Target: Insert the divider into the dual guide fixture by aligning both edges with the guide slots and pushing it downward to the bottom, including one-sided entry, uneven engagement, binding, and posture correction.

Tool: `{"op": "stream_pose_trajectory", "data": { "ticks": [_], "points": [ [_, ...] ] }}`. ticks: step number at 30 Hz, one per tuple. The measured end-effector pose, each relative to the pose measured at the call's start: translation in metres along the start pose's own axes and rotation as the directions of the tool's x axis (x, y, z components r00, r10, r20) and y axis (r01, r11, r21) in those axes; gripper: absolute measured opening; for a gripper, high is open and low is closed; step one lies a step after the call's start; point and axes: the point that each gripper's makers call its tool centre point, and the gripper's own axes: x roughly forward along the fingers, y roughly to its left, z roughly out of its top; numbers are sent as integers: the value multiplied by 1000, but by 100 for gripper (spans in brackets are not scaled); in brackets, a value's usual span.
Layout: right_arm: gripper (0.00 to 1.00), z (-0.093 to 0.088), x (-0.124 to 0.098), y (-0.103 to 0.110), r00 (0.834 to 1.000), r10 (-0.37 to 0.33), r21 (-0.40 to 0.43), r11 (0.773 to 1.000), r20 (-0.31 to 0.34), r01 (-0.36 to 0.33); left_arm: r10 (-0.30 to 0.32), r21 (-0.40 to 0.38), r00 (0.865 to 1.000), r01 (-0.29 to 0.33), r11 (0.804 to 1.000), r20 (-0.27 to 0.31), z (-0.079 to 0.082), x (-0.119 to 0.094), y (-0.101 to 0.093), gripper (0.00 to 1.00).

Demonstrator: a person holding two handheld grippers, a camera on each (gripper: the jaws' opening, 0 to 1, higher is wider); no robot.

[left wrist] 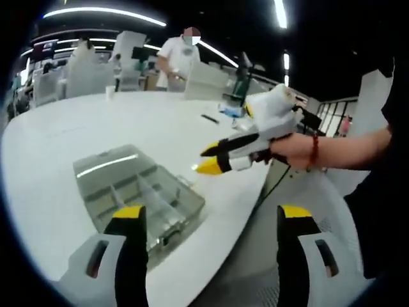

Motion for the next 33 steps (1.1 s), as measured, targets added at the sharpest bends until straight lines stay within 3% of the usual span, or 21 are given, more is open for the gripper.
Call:
{"op": "stream_pose_trajectory", "data": {
  "ticks": [7, 23, 28, 33],
  "points": [
    [27, 10, -1, -1, 999, -16, -14, 1000, 29, 17, 1, -17, 1000, 0, 1000, 9, 2, 3, 1, 81],
    [27, 37, -7, 20, 995, 22, -32, 999, 102, -19, 27, -56, 999, -26, 998, 19, 0, -4, 10, 81],
    [27, 49, -10, 28, 991, 46, -46, 998, 124, -40, 34, -132, 997, -25, 991, 72, 5, -8, 12, 81],
    [27, 60, -15, 33, 987, 52, -72, 997, 152, -41, 64, -163, 994, -50, 985, 83, 12, -16, 17, 79]
  ]
}}
